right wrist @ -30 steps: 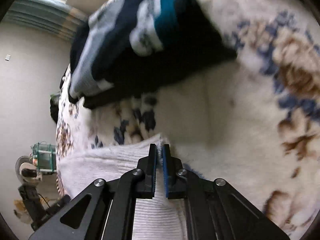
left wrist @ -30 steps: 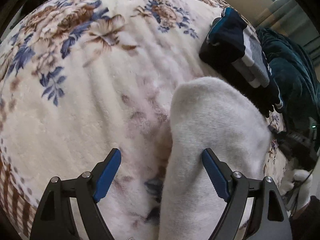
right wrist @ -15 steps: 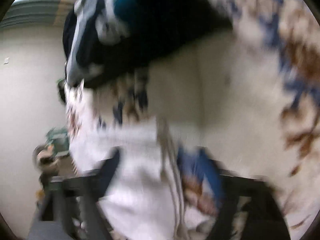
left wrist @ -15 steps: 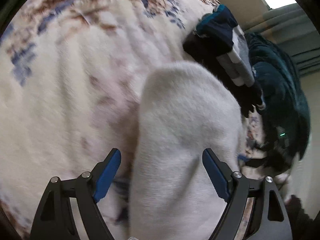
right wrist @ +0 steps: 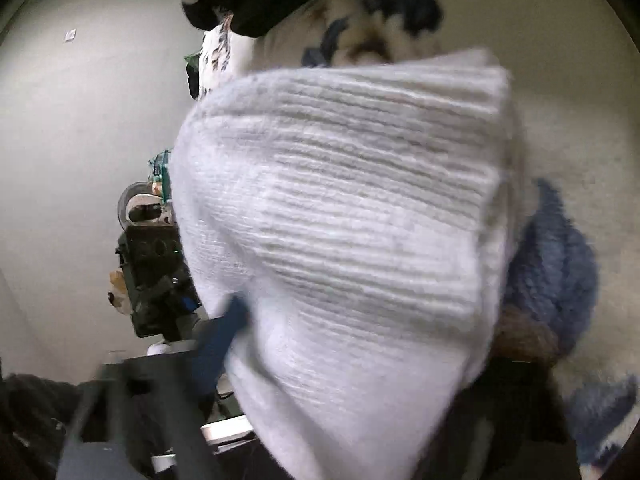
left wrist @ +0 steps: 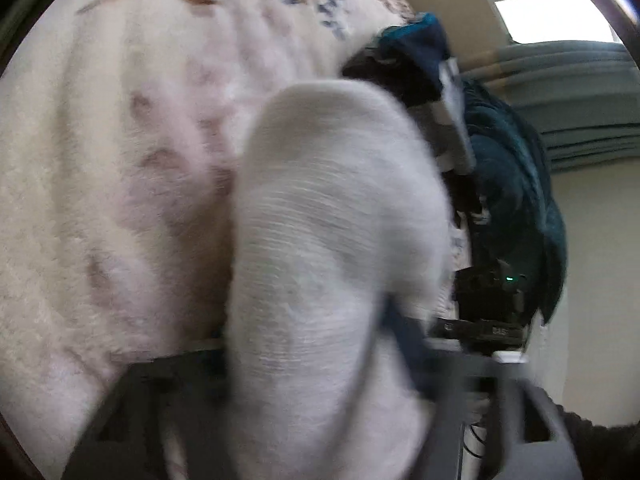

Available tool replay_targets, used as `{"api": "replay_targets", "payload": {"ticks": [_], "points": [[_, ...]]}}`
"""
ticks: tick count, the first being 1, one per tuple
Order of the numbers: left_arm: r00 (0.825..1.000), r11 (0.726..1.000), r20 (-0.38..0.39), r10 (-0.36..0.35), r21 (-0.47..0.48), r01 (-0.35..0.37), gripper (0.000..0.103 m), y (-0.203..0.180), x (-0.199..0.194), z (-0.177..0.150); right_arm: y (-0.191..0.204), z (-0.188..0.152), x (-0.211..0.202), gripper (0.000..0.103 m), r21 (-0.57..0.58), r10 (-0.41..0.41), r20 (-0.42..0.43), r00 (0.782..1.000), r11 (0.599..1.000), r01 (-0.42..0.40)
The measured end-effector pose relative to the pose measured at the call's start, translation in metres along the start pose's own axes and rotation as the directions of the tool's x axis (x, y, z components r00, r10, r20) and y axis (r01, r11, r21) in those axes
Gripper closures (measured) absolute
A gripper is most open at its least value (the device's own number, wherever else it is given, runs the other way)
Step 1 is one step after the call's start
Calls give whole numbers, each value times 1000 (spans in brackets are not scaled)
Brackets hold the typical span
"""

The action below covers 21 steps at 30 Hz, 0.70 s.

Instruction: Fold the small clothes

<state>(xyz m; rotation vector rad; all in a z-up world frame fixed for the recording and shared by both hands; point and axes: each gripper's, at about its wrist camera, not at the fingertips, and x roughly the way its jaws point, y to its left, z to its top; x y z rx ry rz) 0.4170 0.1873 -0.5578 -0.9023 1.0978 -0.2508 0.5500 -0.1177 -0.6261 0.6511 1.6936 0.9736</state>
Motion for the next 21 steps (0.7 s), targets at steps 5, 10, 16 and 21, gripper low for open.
{"api": "replay_targets", "payload": {"ticks": [5,10,16,21], "points": [[1000,1000,8,-15,18,15,77,-14,-10,3,13,-19,-19,78,-12,14,102,995,1000,-13],[999,998,-5,-42,46,42,77,-35,-20,16,24,-39,-42,79,14,16,201,979,1000,-19],[997,984,-11,-80,160,81,77,-91,-38,53,37,-55,-95,79,18,52,330,943,998,-61],[995,958,-23,-101,267,103,77,-161,-45,103,68,-49,-154,79,9,61,452,890,997,-73]]}}
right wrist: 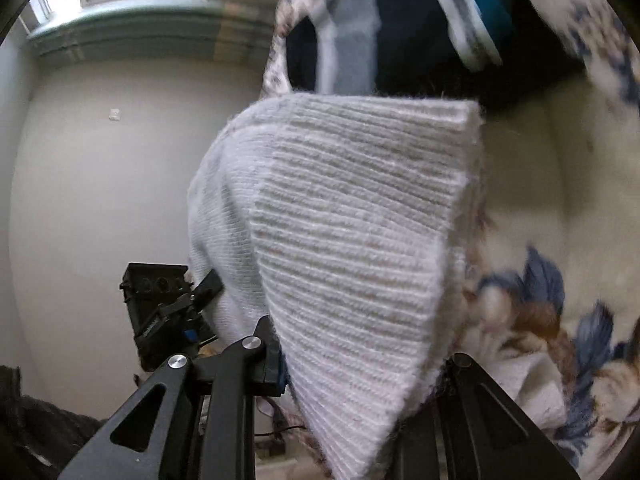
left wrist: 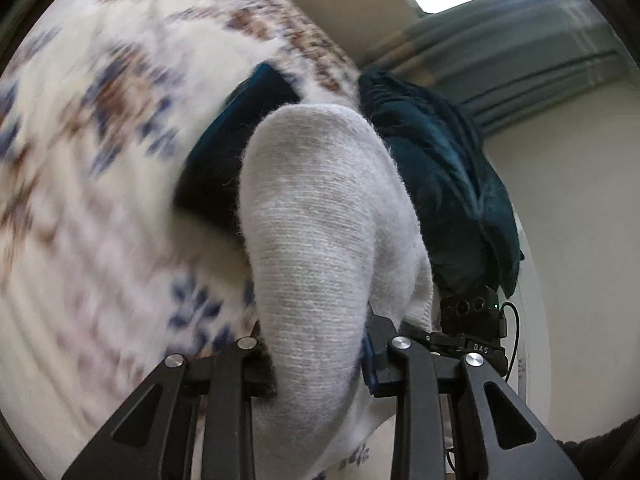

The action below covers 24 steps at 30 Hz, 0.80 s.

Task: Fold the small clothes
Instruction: 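Lower the folded sweater onto the navy garment stack and open both tools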

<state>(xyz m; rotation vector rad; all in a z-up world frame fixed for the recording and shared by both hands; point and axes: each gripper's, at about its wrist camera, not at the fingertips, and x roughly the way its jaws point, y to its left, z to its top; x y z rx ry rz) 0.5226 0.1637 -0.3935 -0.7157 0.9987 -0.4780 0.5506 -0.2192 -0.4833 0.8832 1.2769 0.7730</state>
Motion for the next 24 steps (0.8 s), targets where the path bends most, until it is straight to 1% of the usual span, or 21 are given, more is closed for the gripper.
{"api": "replay_targets", "payload": {"ticks": [2,4,5,6,8,9,10,11,12,13,14,15,16,17,18,19,20,21,22,23,24], "points": [[1000,999,-4,-8,44,8,77,-19,7,32,12,17,-14,79,4,-2,42,999,1000,2],[1000,997,-16,-15,81,16,77,-36,20,70,26,43,-30,79,10,-20,90,996,1000,20],[1000,995,-21,-19,95,21,77,-44,31,97,31,55,-35,79,13,-37,111,993,999,36],[999,994,-28,-22,106,25,77,-48,39,113,36,74,-43,79,19,-51,133,990,999,48],[999,991,-42,-1,135,7,77,-53,62,153,39,101,-50,79,36,-71,163,984,997,66],[998,991,-55,5,135,2,77,-51,73,166,39,123,-51,79,54,-78,181,980,996,69],[997,991,-73,20,135,-10,76,-46,89,183,38,137,-52,79,60,-95,192,977,995,85],[995,991,-94,45,130,-32,76,-39,104,196,44,148,-38,79,65,-115,190,975,992,104],[991,990,-111,71,127,-56,75,-31,116,205,44,169,-16,79,81,-162,185,969,986,149],[985,988,-137,109,125,-91,74,-20,133,215,41,182,-8,79,91,-186,175,967,981,173],[976,984,-161,147,119,-129,73,-10,148,222,38,194,3,79,105,-208,155,966,976,193],[968,981,-180,175,114,-156,72,-2,160,225,30,209,12,79,123,-267,139,954,960,251],[957,976,-202,207,112,-188,71,9,172,227,27,217,19,78,126,-296,126,947,951,281],[951,973,-215,223,112,-203,71,17,178,226,23,224,26,78,130,-318,106,942,944,304],[950,974,-219,220,109,-201,70,23,182,225,14,231,31,76,148,-362,89,928,926,347],[952,975,-217,215,106,-196,69,26,182,224,9,234,32,75,159,-379,80,922,918,363],[955,976,-212,209,102,-191,68,28,181,222,3,235,33,75,168,-383,71,921,915,367],[958,979,-209,197,103,-178,68,28,178,219,5,240,39,69,176,-400,66,914,906,384],[959,978,-205,196,105,-178,68,27,176,217,6,240,38,66,179,-419,67,905,898,403],[960,977,-195,201,115,-181,68,25,173,213,9,240,35,66,181,-429,70,900,893,412],[961,977,-191,199,120,-179,68,24,171,211,8,243,39,62,180,-441,69,895,888,423]]}}
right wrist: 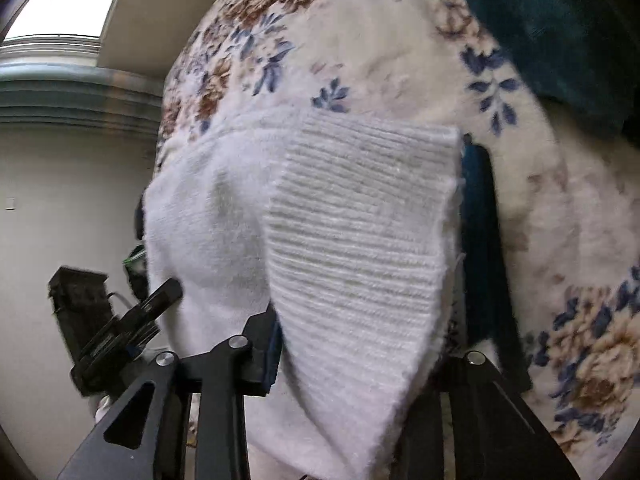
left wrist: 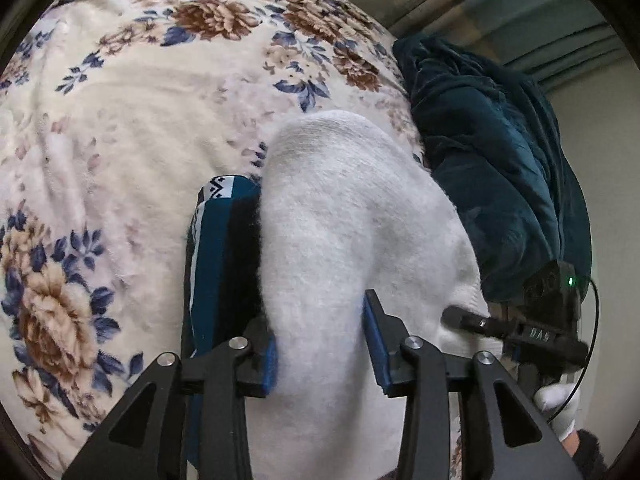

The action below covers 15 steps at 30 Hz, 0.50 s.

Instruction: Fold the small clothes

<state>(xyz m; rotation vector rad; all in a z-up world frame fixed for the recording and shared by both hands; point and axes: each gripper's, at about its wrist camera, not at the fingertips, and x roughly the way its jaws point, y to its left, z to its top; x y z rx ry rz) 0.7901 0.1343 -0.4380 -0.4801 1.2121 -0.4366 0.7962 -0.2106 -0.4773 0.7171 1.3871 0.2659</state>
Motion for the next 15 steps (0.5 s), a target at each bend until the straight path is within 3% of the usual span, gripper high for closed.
{"api": "replay_targets", "payload": {"ticks": [2,4,5,6,8,9,11,12,15], "points": [[999,999,11,38,12,-38,68,0,-5,-4,5,-3,-9,47,-19,-49,21,999,999,50],[993,993,48,108,37,-109,62,-8,-17,-10,12,-8,-24,38,-55,-117,60,991,991,121],[988,988,67,142,54,-145,56,-12,-20,-11,16,-12,-32,26,-70,-169,89,982,982,176],[975,974,93,202,80,-210,41,-20,-27,-17,19,-14,-37,17,-78,-206,114,972,974,215],[943,940,140,302,118,-319,14,-32,-37,-29,30,-31,-55,11,-104,-323,198,925,932,348],[927,923,166,336,136,-359,12,-41,-43,-38,37,-45,-63,4,-121,-390,235,890,897,425],[900,895,206,385,155,-419,11,-54,-54,-54,45,-64,-73,2,-127,-448,286,847,859,497],[879,876,223,421,154,-458,11,-64,-60,-65,50,-80,-79,2,-128,-485,316,815,830,543],[860,860,236,453,141,-491,11,-81,-73,-86,62,-113,-96,1,-128,-533,375,759,781,611]]}}
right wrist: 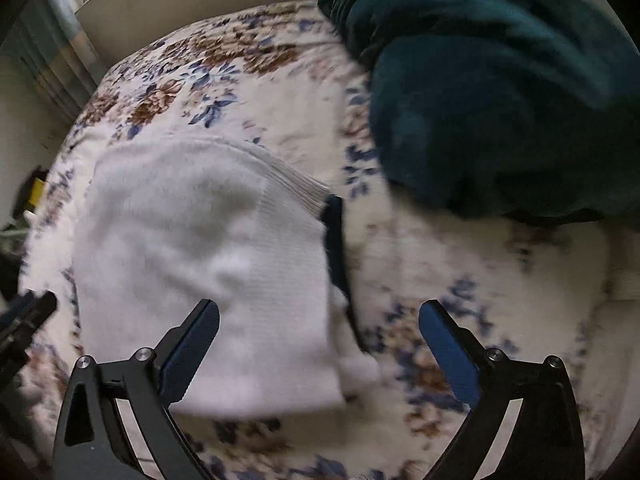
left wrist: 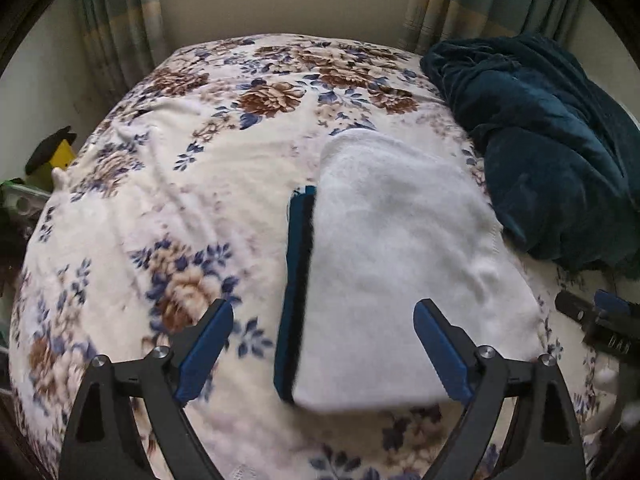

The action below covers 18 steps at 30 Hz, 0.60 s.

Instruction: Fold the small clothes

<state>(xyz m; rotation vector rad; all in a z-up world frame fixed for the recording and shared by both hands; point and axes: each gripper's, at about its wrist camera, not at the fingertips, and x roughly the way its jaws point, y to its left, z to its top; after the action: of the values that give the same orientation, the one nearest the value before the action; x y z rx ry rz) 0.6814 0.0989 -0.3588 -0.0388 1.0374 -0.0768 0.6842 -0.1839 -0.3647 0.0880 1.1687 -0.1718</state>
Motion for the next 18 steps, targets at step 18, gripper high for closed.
{"api": "replay_targets", "payload": {"ticks": [18], "points": [[981,998,183,57,23,-62,11,-50,-227,-61,-30,-110,-274,1,-49,-19,217,976,998,30]]}}
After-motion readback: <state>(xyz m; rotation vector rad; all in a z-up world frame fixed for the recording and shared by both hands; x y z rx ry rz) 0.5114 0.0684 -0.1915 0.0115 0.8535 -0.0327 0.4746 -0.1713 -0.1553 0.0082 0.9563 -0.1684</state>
